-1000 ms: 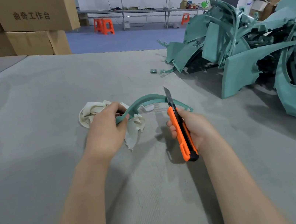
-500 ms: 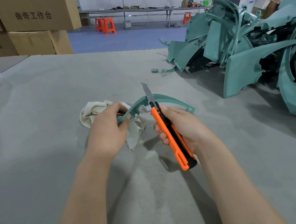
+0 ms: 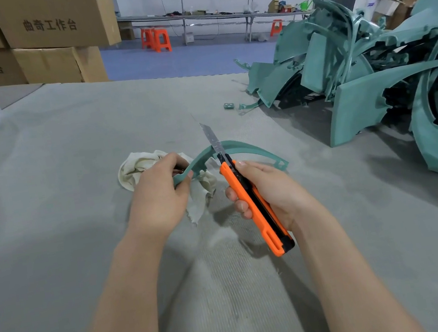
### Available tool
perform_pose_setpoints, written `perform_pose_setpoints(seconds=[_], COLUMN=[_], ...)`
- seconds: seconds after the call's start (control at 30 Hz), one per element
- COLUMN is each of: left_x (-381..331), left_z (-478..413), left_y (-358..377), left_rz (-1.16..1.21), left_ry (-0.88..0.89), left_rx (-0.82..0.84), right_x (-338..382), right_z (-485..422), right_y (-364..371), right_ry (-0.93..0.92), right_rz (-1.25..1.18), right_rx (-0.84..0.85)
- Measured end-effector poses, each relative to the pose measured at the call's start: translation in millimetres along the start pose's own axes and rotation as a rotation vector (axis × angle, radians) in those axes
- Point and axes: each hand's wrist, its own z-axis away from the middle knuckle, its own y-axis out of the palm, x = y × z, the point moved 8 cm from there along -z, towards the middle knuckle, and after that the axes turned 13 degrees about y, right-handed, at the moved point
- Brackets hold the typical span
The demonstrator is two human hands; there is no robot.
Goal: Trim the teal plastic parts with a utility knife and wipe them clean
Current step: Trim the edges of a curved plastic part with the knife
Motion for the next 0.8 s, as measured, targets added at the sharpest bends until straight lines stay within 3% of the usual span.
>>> perform_pose_setpoints(seconds=[0.2, 0.57, 0.73, 0.8], left_x=[0.0, -0.1, 1.9, 2.8], left_z=[1.2, 0.5, 2.1, 2.4], left_y=[-0.6, 0.4, 0.3, 0.2], left_rz=[-0.002, -0.005, 0.029, 0.032], left_ry=[-0.016, 0.002, -0.031, -0.038], left_rx=[-0.005, 0.002, 0.009, 0.007], right_x=[0.1, 2.0, 2.0, -2.4], right_z=[2.1, 9.6, 0.3, -1.2], right_y=[0.4, 30.5, -23.6, -31.2], right_ry=[0.003, -0.026, -0.014, 0.019], right_rz=[-0.001, -0.006, -0.085, -0.049], right_rx=[0.015, 0.229, -0.199, -0.265])
